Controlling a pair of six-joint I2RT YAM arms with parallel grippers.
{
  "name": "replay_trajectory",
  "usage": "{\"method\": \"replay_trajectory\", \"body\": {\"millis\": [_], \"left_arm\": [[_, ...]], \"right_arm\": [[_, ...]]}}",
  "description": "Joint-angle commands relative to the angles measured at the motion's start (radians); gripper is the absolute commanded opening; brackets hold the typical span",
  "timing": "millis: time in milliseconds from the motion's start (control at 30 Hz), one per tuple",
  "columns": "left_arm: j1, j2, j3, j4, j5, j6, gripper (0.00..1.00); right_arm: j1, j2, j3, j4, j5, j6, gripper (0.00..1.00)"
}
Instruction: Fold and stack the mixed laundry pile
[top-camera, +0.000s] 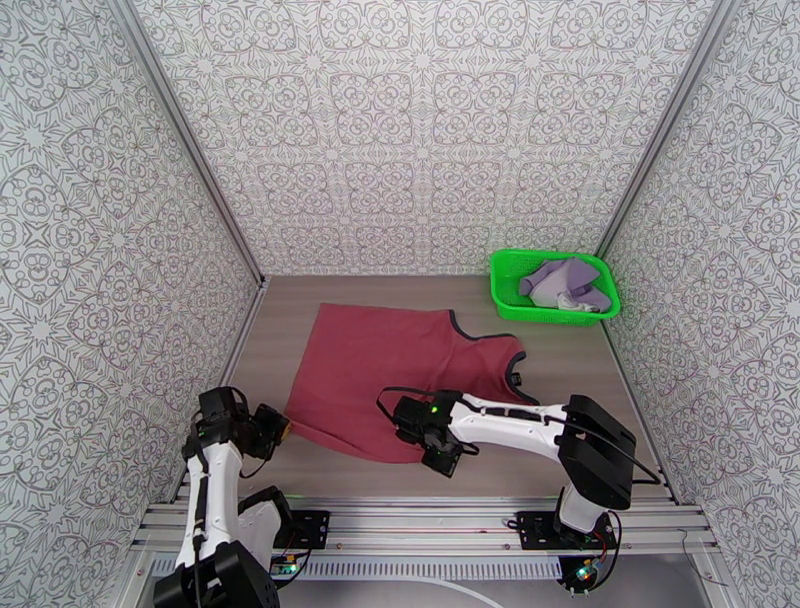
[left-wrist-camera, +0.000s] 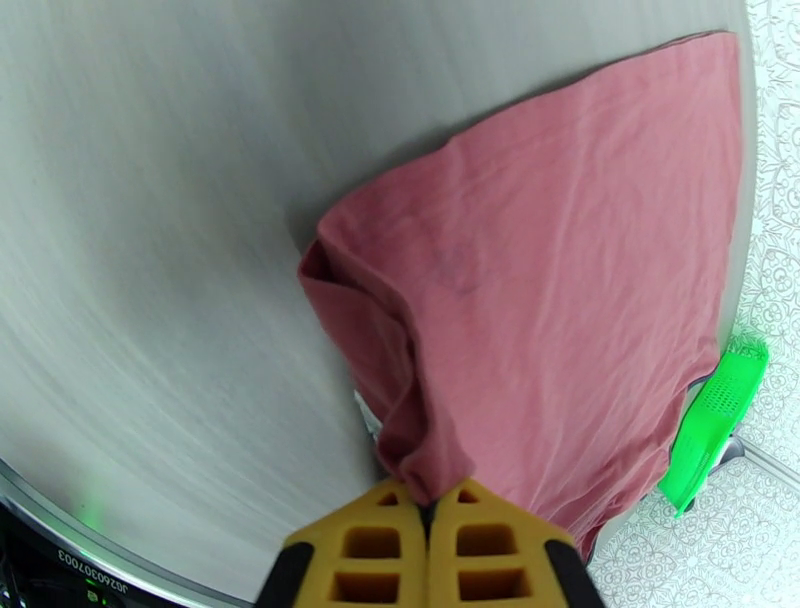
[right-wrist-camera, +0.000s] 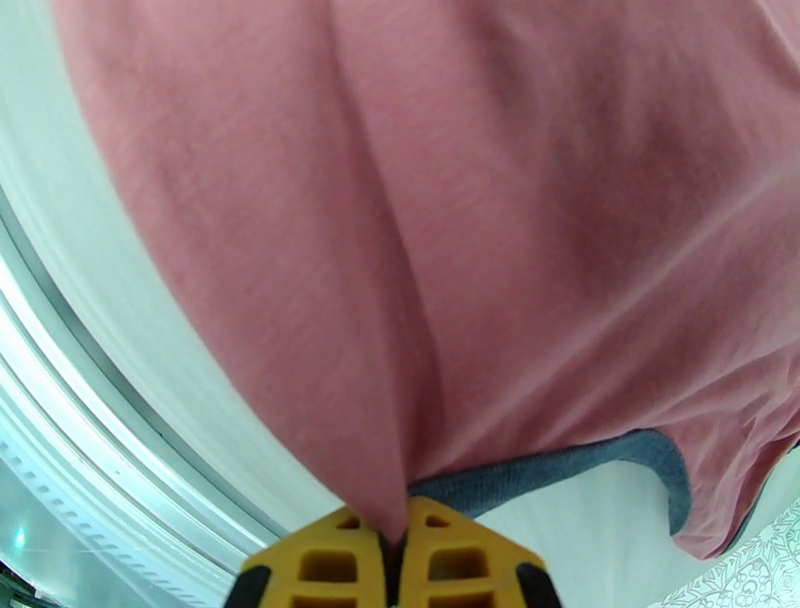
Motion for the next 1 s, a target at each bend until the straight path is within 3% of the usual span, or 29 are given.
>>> {"method": "replay_trajectory", "body": {"millis": [0,467,767,967], "left_arm": [[0.01,0.043,-0.007,0.044,0.028,-0.022,0.0],[0.007,0.421,0.113,0.221,0.029,-0.006,0.0],[-0.013,0.58,0.186,0.271,0.042,-0.001,0.0],[-0.024,0.59,0.207,0.281,0.057,-0.005,0.35]], "right_arm": [[-0.026,-0.012,0.051,0.01,0.021,-0.042,0.0],[-0.169,0.101,0.126,0.032,0.04,-0.139,0.0],[-0.204,0.166,0.151,0.046,0.066,-0.125,0.0],[-0.207,0.177,0.143,0.067,0.07,-0.108,0.0]]}}
